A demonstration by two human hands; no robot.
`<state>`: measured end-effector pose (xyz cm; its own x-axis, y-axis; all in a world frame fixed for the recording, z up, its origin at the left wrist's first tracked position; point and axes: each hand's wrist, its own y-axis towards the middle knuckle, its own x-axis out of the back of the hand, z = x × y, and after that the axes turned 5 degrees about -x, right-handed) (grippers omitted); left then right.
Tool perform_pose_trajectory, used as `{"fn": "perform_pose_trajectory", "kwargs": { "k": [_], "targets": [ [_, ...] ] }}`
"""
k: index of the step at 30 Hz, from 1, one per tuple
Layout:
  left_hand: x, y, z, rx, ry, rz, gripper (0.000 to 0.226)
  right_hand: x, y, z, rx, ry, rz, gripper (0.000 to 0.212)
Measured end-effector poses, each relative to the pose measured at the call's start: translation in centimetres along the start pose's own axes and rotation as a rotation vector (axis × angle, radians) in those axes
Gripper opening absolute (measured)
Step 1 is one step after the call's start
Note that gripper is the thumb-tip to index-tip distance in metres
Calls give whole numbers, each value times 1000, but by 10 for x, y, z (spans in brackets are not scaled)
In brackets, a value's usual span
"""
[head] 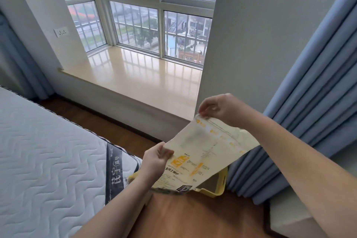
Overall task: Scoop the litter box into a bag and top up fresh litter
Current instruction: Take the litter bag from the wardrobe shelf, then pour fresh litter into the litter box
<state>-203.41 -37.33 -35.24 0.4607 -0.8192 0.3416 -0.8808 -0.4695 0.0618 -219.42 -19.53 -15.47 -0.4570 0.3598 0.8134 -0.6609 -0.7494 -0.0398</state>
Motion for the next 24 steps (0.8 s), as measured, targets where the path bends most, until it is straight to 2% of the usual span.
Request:
{"fn": "perform_pose_trajectory", "kwargs": {
  "k": [3, 5, 8, 10, 13, 19, 24],
  "targets": [
    [-3, 9, 2, -26, 93, -17, 16, -1, 24, 7, 33, -238, 71, 11],
    [-7, 12, 4, -15, 132, -25, 19, -9, 38, 16, 43, -512, 150, 17],
    [-17, 19, 7, 39, 167, -58, 19, -38, 45, 29, 64, -932, 212, 16],
    [-25, 25, 8, 63, 206, -84, 20, -67, 42, 31, 117, -1068, 234, 26],
    [-34, 34, 9, 85, 261, -105, 20, -104, 42, 19, 194, -1067, 248, 15],
    [-39, 49, 19, 76, 282, -116, 26, -119, 60, -24, 310, -875, 82, 23],
    [-46, 55, 32, 21, 240, -165, 26, -122, 74, -48, 360, -738, 34, 21]
  ]
}}
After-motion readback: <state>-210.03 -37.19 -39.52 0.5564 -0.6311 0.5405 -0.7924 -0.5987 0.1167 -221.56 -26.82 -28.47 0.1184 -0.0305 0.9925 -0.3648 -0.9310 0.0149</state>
